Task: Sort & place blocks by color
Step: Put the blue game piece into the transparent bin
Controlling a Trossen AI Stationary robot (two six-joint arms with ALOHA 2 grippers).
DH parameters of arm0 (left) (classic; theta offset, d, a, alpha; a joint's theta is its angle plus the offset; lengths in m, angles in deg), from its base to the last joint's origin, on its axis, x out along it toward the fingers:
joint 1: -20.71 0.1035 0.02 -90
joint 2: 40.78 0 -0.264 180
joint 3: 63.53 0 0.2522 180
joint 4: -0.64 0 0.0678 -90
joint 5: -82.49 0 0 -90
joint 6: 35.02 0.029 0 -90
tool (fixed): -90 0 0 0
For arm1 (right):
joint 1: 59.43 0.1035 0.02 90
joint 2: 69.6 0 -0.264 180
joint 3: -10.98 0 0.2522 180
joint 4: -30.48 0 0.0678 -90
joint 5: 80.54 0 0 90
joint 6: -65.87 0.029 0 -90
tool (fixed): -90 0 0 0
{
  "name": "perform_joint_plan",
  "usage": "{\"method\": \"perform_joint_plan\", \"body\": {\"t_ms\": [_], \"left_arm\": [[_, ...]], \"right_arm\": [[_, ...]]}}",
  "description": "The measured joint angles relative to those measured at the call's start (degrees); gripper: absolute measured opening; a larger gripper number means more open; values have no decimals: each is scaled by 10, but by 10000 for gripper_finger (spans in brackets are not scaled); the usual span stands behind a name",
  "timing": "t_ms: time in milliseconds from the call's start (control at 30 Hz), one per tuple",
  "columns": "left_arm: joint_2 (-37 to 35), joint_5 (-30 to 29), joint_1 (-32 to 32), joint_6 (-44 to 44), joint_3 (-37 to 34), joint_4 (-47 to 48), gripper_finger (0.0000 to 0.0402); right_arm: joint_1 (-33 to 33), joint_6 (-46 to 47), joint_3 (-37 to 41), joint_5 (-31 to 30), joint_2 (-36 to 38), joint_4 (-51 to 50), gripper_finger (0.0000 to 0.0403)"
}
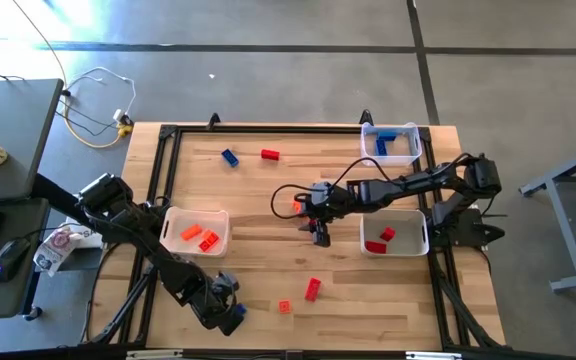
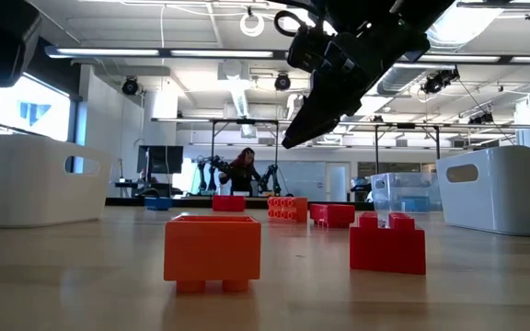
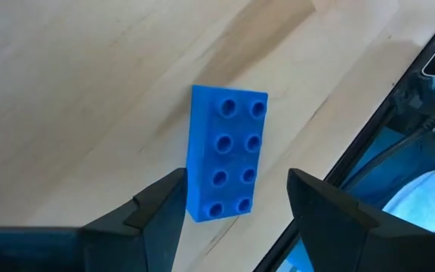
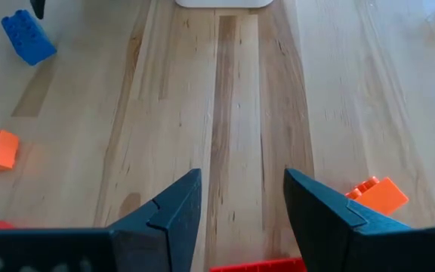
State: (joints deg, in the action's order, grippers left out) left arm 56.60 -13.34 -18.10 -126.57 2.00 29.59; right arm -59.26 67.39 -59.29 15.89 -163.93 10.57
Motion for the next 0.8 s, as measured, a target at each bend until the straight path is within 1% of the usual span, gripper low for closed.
{"method": "perform_joint_plan", "body": {"t_ms": [233,433,633,800], "left_arm": [[13,-5,-2,1,2,-3,206],[45,-7,-7,20,36,7,196],[89,5,-6,22,69,47,192],[94,-6,-6,18,74,50,192]], "right_arm": [[0,0,0,0,0,-1,174],[0,0,0,0,0,-1,174],[0,1,0,-1,0,0,174],[0,11,0,-1,0,-1,174]]}}
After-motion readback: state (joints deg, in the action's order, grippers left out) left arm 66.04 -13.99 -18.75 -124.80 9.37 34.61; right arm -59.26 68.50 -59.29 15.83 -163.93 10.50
